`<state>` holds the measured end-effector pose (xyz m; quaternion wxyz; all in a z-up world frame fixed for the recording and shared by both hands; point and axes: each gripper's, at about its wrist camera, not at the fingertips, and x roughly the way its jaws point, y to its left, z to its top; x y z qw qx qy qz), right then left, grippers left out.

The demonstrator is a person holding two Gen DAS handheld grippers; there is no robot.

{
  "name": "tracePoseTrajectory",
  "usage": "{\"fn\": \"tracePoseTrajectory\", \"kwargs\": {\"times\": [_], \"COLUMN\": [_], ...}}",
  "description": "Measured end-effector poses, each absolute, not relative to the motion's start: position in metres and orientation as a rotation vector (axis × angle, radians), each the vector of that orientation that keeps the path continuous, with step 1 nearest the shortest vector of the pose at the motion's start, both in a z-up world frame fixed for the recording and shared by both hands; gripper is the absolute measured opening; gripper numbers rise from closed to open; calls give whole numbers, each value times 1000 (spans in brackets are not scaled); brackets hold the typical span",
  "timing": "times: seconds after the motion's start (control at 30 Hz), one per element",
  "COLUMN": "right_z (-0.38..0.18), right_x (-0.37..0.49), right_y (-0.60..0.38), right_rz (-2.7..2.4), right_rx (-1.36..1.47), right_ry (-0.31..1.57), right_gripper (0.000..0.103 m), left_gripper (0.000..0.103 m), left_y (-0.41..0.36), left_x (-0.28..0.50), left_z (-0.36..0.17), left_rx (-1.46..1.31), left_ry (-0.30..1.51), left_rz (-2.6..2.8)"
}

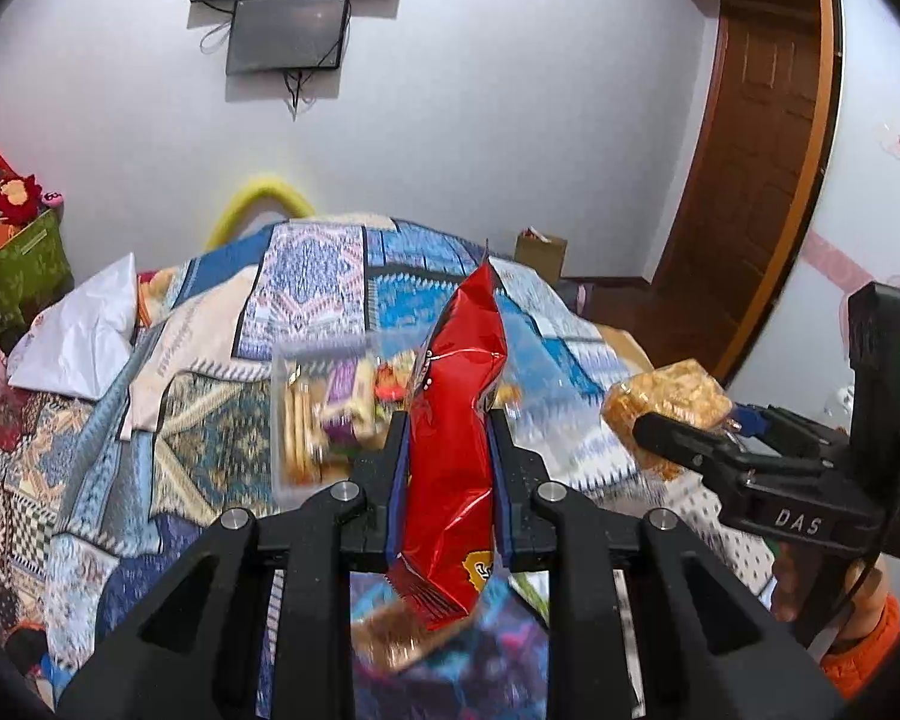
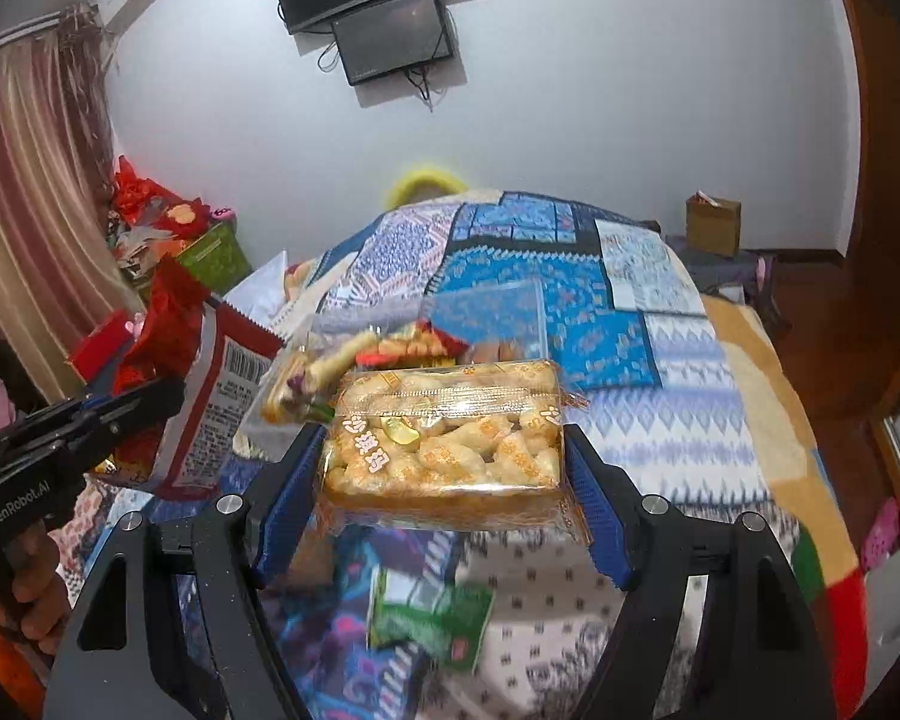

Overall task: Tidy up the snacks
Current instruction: 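Drop the red chip bag into the box with the left tool while the right drops the pastry tray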

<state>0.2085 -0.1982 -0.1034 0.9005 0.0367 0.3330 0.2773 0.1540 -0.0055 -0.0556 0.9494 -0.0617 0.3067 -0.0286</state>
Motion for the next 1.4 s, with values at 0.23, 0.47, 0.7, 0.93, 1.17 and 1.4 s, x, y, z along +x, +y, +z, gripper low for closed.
{"fn": "tracePoseTrajectory", "kwargs": {"times": [0.23, 0.47, 0.7, 0.93, 1.17, 1.4], "right_z": [-99, -105, -123, -147, -160, -150], "right_x": [244, 285, 317, 340, 340, 327], "right_y": [-181, -160, -139, -127, -123, -139], "right_rz": [574, 577, 578, 574, 547, 567], "right_rx": [57, 49, 28, -1, -51, -24], "right_ry": [673, 693, 737, 798, 850, 860], "right_gripper": [74, 74, 74, 74, 74, 75], "left_gripper": [23, 23, 23, 24, 39, 45], "left_y": [7, 17, 24, 23, 17, 29], "left_x": [201, 243, 278, 298, 309, 299], "left_z": [-58, -73, -95, -111, -129, -129], "left_rx": [-132, -133, -109, -88, -116, -239], "left_ry": [619, 626, 637, 645, 731, 786], "left_rz": [-31, 11, 68, 76, 25, -26]}}
